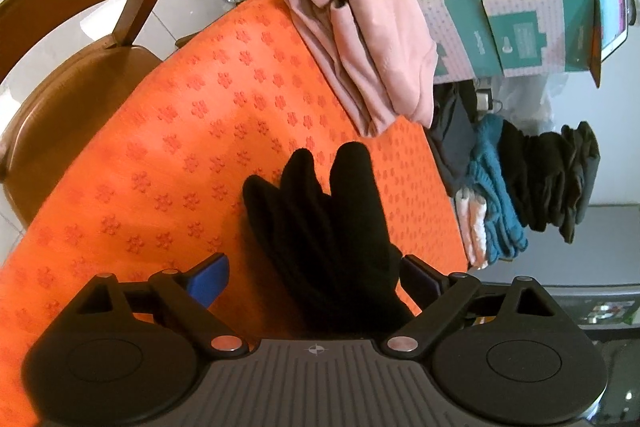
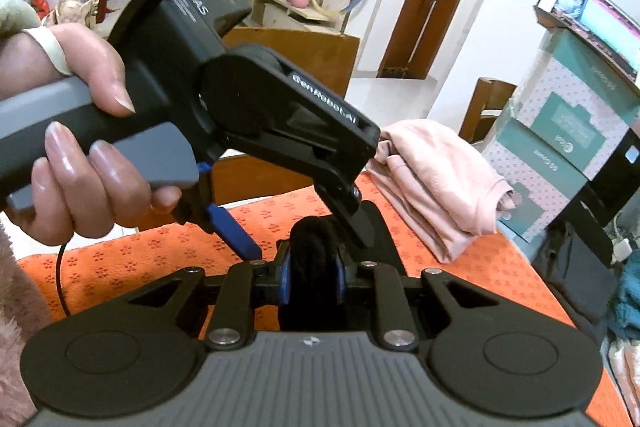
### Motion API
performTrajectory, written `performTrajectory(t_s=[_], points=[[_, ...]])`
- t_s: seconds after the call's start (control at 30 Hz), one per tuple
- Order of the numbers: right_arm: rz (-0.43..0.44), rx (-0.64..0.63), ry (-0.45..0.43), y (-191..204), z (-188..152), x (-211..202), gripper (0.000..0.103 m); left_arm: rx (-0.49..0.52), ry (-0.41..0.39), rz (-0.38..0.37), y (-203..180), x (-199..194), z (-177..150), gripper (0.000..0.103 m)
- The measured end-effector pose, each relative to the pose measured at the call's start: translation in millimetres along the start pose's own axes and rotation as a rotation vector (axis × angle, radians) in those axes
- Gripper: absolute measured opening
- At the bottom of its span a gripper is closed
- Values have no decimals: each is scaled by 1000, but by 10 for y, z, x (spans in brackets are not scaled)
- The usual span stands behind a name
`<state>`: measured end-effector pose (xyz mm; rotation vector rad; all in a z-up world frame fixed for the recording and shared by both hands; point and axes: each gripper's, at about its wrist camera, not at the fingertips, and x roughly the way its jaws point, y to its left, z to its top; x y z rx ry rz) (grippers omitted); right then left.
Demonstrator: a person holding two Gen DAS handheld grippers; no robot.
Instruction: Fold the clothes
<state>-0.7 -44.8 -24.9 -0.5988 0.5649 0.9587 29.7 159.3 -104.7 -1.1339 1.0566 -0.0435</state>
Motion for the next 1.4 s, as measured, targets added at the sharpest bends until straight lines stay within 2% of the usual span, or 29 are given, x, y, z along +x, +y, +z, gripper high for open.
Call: performTrajectory(t_s=[0.47, 0.5, 0.53, 0.57, 0.63, 0.67, 0.77, 0.83, 0.93, 1.0, 1.2, 1.3, 1.4], points=[[-14, 21, -18, 3, -53, -143, 24, 14, 45, 27, -119, 245, 34, 91], [-9, 21, -17, 10, -56, -149, 24, 23, 44, 31, -129, 266, 41, 87], [-1, 20, -14, 15, -60, -150, 24, 31, 43, 34, -139, 287, 47, 75], [16, 22, -7, 13, -67, -147, 24, 40, 42, 38, -148, 307, 54, 58], [51, 30, 10, 5, -84, -140, 26, 53, 40, 44, -149, 328, 59, 39], [79, 51, 24, -16, -103, -130, 28, 58, 40, 47, -139, 327, 57, 37], [167, 144, 52, -139, -179, -143, 38, 70, 38, 57, -110, 324, 52, 36], [211, 215, 41, -271, -244, -207, 43, 79, 38, 63, -91, 322, 49, 36], [238, 349, 14, -550, -382, -329, 48, 81, 44, 65, -62, 316, 51, 36], [207, 454, 31, -779, -526, -345, 56, 92, 45, 73, -75, 327, 45, 36], [52, 765, 169, -1346, -1070, -184, 56, 125, 48, 98, -113, 359, 25, 38], [21, 893, 207, -1482, -1293, -58, 56, 142, 50, 111, -132, 376, 16, 39], [31, 942, 228, -1494, -1396, 86, 56, 161, 46, 130, -153, 399, -9, 40]])
